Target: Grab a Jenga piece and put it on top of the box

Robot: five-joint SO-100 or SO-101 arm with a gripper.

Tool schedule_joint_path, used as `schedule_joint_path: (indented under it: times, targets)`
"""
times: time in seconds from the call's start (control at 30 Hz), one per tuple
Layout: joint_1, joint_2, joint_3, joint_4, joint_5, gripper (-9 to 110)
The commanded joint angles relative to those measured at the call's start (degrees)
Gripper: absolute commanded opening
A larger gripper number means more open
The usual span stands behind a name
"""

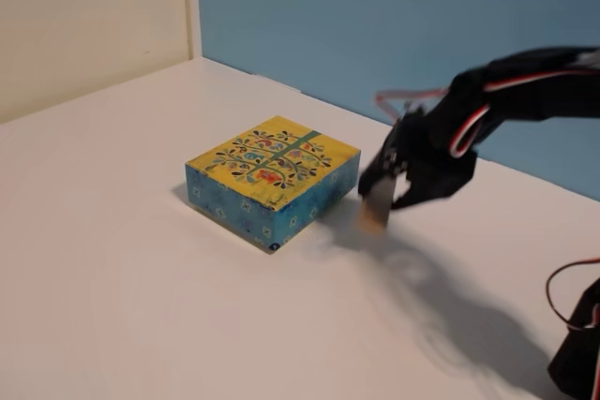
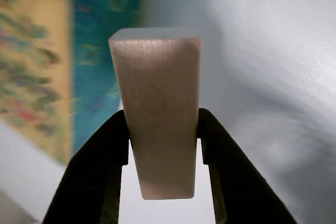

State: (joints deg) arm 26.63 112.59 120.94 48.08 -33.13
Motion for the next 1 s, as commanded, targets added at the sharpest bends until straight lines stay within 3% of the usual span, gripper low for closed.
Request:
schedule_joint_path:
  times: [0.0,0.17,0.43,0.97]
  targets:
    - [-0.97,8.79,-2.11,2.11,2.81,0]
    - [-3.43,16.08,-6.94,8.61,7.38,0]
    - [-6.86,13.8,-21.62,16.96,11.6,0]
    - [-11.69,-17.84,-53.44,26.72,11.95,0]
